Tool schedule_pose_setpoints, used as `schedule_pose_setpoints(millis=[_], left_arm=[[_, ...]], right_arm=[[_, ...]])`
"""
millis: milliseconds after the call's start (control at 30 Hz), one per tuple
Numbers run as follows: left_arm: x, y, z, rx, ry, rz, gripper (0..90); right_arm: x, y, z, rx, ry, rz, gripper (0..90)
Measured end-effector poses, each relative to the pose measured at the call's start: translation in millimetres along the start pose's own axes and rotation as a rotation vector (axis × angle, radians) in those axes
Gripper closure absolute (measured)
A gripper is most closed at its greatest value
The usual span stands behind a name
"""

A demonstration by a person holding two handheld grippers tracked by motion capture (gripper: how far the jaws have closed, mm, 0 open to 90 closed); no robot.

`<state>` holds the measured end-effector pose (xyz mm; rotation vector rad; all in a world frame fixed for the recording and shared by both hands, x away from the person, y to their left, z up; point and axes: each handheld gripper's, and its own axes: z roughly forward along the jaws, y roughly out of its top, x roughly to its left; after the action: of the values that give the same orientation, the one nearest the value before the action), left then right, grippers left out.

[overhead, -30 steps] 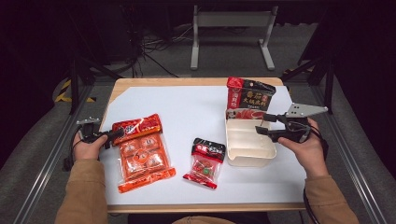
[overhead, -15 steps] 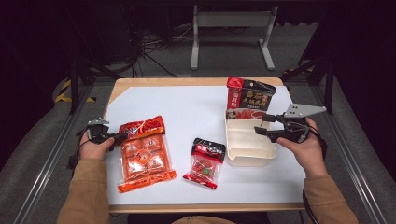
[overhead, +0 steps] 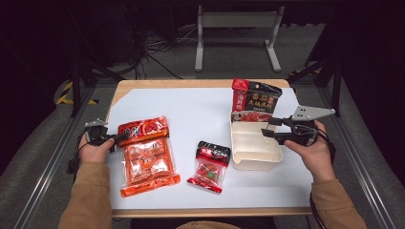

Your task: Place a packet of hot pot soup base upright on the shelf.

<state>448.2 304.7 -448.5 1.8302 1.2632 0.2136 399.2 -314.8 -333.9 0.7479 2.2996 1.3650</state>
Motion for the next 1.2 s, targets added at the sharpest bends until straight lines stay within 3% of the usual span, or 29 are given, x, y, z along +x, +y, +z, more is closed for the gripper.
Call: schedule_pose_setpoints(millis=[533, 867, 1033, 1200], left_arm=[[-18.4, 18.6, -25.3, -0.096, -0.031, 0.019, 90.0], [-44.5, 36.3, -52.3, -0.159, -0.061, 0.085, 90.0], [-59.9, 42.1, -61.9, -0.208, -0.031, 0.124, 90.0], [-74.2, 47.4, -74.4, -0.266, -0.042, 0.154, 90.0]], right_arm=[[-2.0, -2.1, -0.7, 0.002, -0.001, 0.017, 50.0], [-1.9, -1.5, -3.0, -0.007, -0.005, 0.022, 50.3], [-1.5, -0.8, -2.5, -0.007, -0.005, 0.02, 50.3], [-0.6, 0.3, -3.2, -0.011, -0.005, 0.02, 50.3]])
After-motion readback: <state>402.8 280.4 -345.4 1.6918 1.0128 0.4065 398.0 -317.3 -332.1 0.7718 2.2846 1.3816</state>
